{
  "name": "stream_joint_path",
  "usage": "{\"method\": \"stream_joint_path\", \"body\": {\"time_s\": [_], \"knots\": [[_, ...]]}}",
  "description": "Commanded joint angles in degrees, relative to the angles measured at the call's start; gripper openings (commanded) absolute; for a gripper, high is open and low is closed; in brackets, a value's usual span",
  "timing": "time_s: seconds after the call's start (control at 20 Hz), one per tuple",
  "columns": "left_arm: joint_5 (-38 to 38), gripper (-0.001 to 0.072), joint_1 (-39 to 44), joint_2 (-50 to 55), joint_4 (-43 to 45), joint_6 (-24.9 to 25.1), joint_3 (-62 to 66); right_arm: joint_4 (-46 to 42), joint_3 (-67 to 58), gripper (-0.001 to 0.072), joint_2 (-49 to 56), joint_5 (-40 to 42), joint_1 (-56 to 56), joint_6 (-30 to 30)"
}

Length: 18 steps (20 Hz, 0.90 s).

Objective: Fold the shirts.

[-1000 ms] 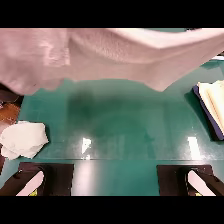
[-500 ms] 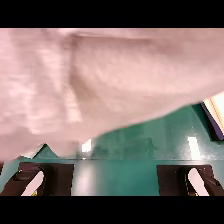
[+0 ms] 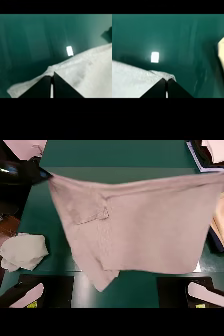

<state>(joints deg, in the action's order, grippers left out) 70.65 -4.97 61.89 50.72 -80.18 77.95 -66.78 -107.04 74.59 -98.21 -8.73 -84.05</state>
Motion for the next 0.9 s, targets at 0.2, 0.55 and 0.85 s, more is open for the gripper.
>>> {"method": "stream_joint_path", "body": {"time_s": [0.2, 0.55, 0.85], "knots": [[-16.09, 0.0025, 0.0, 21.51, -0.22, 6.25, -3.34, -5.29, 0.0, 0.0008, 26.29, 5.66, 7.61, -1.79], [-28.89, 0.0024, 0.0, 26.05, -2.36, 11.78, 5.42, -4.81, -1.05, 0.0008, 29.09, 26.38, 5.88, 0.37], [-16.74, 0.0024, 0.0, 26.62, 1.97, 15.17, 5.79, -4.98, 0.17, 0.0008, 29.07, 21.9, 6.23, 3.52]]}}
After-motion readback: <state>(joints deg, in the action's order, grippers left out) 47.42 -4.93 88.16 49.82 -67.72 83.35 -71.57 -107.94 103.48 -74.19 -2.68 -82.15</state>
